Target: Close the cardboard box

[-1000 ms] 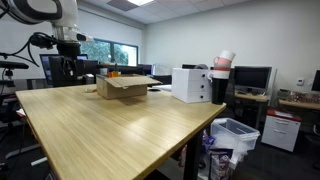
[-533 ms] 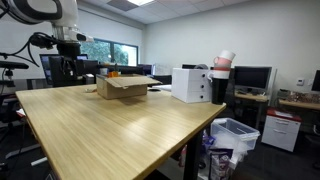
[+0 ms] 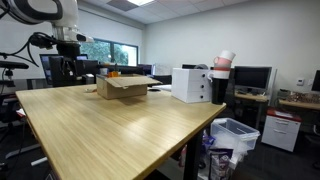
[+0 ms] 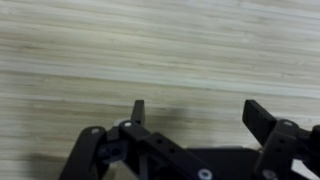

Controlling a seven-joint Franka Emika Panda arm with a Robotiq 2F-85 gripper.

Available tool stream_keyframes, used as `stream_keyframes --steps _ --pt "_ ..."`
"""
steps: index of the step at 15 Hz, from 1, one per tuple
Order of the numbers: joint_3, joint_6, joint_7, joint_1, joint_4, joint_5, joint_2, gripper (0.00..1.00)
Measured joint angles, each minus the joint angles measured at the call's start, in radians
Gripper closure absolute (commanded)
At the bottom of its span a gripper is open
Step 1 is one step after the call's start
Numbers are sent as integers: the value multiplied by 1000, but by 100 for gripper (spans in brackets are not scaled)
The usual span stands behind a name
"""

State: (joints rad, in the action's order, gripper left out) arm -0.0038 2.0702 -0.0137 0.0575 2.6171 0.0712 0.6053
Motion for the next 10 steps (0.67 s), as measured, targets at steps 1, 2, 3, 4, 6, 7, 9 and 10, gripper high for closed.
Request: stream_keyframes --steps 1,2,3,4,6,7,9,10 --pt "0 -11 0 0 -4 0 -7 0" --pt "2 -28 0 0 -12 0 -19 0" --pt "4 -41 0 0 -21 -1 -33 0" --pt "10 -52 0 0 -33 -2 -52 0" --pt "18 -59 0 0 -48 -4 -76 0" --pt "18 -59 3 -1 -51 -4 -81 0" --pt "14 -54 21 -5 -52 0 -82 0" --pt "9 -48 31 -8 -51 2 -79 0"
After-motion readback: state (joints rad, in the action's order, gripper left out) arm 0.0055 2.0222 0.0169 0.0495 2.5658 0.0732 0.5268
